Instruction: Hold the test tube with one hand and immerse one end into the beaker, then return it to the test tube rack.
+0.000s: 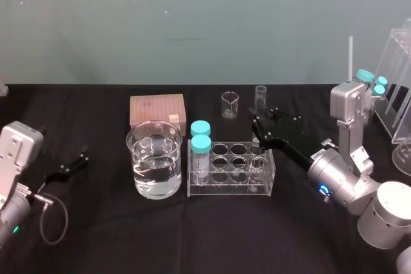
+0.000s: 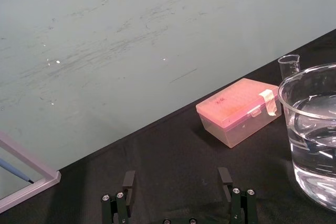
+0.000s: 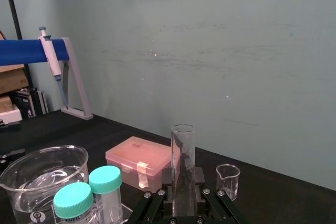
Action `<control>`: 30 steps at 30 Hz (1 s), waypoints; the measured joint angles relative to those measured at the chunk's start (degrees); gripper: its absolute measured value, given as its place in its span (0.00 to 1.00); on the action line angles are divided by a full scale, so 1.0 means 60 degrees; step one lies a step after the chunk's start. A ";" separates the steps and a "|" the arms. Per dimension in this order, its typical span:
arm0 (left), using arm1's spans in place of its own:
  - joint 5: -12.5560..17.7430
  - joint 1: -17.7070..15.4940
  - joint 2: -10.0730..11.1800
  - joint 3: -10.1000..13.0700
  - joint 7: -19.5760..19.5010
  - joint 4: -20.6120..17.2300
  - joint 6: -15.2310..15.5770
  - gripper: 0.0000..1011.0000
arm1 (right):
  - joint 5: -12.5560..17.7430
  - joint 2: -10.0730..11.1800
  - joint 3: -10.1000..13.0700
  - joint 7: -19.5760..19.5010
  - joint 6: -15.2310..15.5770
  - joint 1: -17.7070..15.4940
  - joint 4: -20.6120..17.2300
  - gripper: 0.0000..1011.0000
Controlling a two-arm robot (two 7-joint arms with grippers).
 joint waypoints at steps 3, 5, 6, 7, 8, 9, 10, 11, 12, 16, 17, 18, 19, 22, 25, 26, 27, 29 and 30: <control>-0.0001 -0.0001 0.0000 0.0000 0.0000 0.0000 0.0000 0.99 | 0.0017 0.0009 -0.0013 0.0041 0.0023 0.0010 0.0028 0.22; -0.0001 0.0000 -0.0001 0.0001 0.0000 0.0000 0.0000 0.99 | 0.0021 0.0013 -0.0020 0.0050 0.0026 0.0013 0.0039 0.22; -0.0001 0.0000 0.0000 0.0000 0.0000 0.0000 0.0000 0.99 | 0.0024 0.0015 -0.0022 0.0056 0.0027 0.0015 0.0043 0.22; -0.0001 0.0000 0.0000 0.0000 0.0000 0.0000 0.0000 0.99 | 0.0028 0.0019 -0.0026 0.0065 0.0028 0.0018 0.0051 0.22; -0.0001 -0.0001 0.0000 0.0000 0.0000 0.0000 0.0000 0.99 | 0.0031 0.0021 -0.0028 0.0067 0.0029 0.0018 0.0054 0.22; 0.0000 0.0000 0.0000 0.0001 0.0000 0.0000 0.0000 0.99 | 0.0032 0.0023 -0.0029 0.0070 0.0030 0.0019 0.0056 0.22; 0.0000 0.0000 0.0000 0.0000 0.0000 0.0000 0.0000 0.99 | 0.0036 0.0025 -0.0032 0.0075 0.0031 0.0021 0.0059 0.22; 0.0000 0.0000 0.0000 0.0000 0.0000 0.0000 0.0000 0.99 | 0.0037 0.0027 -0.0033 0.0077 0.0031 0.0022 0.0060 0.22; 0.0000 0.0000 0.0000 0.0001 0.0000 0.0000 0.0000 0.99 | 0.0037 0.0029 -0.0035 0.0077 0.0033 0.0022 0.0061 0.22; 0.0000 -0.0001 0.0000 0.0000 0.0000 0.0000 0.0000 0.99 | 0.0032 0.0036 -0.0043 0.0071 0.0051 0.0023 0.0060 0.22; -0.0001 -0.0001 -0.0001 0.0000 0.0000 0.0000 0.0000 0.99 | 0.0028 0.0038 -0.0045 0.0070 0.0051 0.0023 0.0059 0.22; 0.0000 0.0000 -0.0001 0.0000 0.0000 0.0000 0.0000 0.99 | 0.0016 0.0043 -0.0054 0.0069 0.0051 0.0023 0.0057 0.22; 0.0000 0.0000 -0.0001 0.0001 0.0000 0.0000 0.0000 0.99 | 0.0001 0.0045 -0.0061 0.0069 0.0051 0.0023 0.0055 0.22; 0.0000 0.0000 -0.0001 0.0001 0.0000 0.0000 0.0000 0.99 | -0.0020 0.0048 -0.0073 0.0064 0.0051 0.0026 0.0048 0.22; -0.0001 0.0000 0.0000 0.0001 0.0000 0.0000 0.0000 0.99 | -0.0020 0.0048 -0.0072 0.0062 0.0051 0.0026 0.0045 0.22; 0.0000 0.0000 0.0000 0.0000 0.0000 0.0000 0.0000 0.99 | -0.0020 0.0048 -0.0072 0.0061 0.0051 0.0026 0.0044 0.22; 0.0000 0.0000 0.0000 0.0000 0.0000 0.0000 0.0000 0.99 | -0.0020 0.0048 -0.0072 0.0060 0.0051 0.0026 0.0042 0.22; 0.0000 0.0000 0.0000 0.0000 0.0000 0.0000 0.0000 0.99 | -0.0019 0.0048 -0.0071 0.0060 0.0050 0.0026 0.0040 0.22; 0.0000 0.0000 0.0000 0.0000 0.0000 0.0000 0.0000 0.99 | -0.0019 0.0047 -0.0070 0.0058 0.0049 0.0026 0.0039 0.22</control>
